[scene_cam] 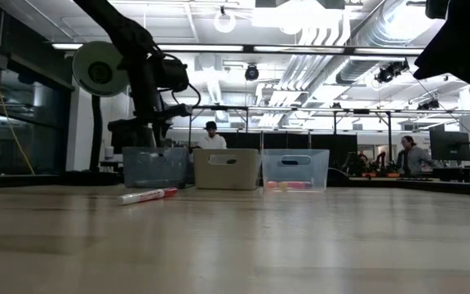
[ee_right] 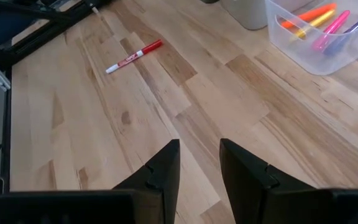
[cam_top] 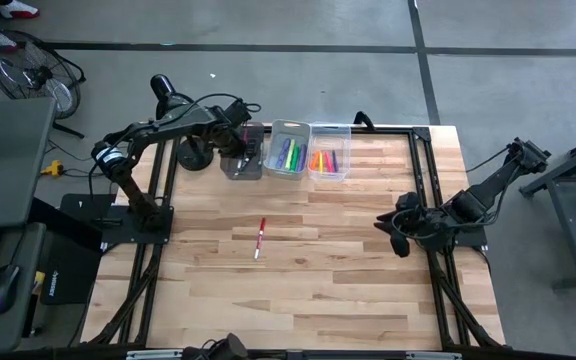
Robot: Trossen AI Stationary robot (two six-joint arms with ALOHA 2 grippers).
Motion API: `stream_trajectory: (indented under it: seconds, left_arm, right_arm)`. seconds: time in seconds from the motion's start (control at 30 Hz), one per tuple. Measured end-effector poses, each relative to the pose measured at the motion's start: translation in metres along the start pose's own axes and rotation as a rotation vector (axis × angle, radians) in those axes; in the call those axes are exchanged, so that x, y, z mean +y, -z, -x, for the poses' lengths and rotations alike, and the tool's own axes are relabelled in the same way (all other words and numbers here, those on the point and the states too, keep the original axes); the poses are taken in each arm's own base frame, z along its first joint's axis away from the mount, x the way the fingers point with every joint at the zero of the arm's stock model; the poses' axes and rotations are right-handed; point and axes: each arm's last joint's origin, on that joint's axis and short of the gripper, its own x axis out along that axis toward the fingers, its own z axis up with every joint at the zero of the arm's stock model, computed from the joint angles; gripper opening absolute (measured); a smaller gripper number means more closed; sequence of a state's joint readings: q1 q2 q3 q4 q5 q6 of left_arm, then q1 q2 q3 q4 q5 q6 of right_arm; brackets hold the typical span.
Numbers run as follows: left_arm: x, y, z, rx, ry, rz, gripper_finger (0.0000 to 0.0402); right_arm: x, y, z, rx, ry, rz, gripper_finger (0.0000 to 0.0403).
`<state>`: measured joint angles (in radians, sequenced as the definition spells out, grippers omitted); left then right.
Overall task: Pick & Place Markers
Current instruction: Put the dark pink marker into the black bin, then put the red marker into the black bin
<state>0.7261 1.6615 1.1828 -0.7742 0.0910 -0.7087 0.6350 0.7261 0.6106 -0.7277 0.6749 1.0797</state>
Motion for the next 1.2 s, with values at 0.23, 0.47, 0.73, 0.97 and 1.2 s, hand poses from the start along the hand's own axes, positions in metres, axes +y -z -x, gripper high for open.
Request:
stream_trajectory:
  seconds: [0.23, 0.47, 0.73, 0.97, 1.2]
  left_arm:
    - [0.001, 0.001, 0.000, 0.008, -0.011, 0.004, 0.0101]
    - [-0.001, 0.001, 0.002, 0.010, 0.000, -0.005, 0.0120]
    - [-0.036, 0.005, 0.042, -0.024, -0.049, -0.133, 0.0121]
    - [-0.075, 0.042, 0.080, 0.002, -0.100, -0.177, 0.0121]
    - [-0.103, 0.094, 0.086, -0.003, -0.116, -0.199, 0.0121]
  right_arm:
    - [0.001, 0.001, 0.000, 0.041, -0.022, 0.007, 0.0103]
    - [0.001, 0.002, 0.000, 0.070, -0.038, 0.015, 0.0103]
    - [0.001, 0.002, 0.000, 0.081, -0.045, 0.026, 0.0103]
    - [0.001, 0.003, 0.000, 0.096, -0.053, 0.034, 0.0103]
    - [0.002, 0.003, 0.000, 0.113, -0.065, 0.049, 0.0103]
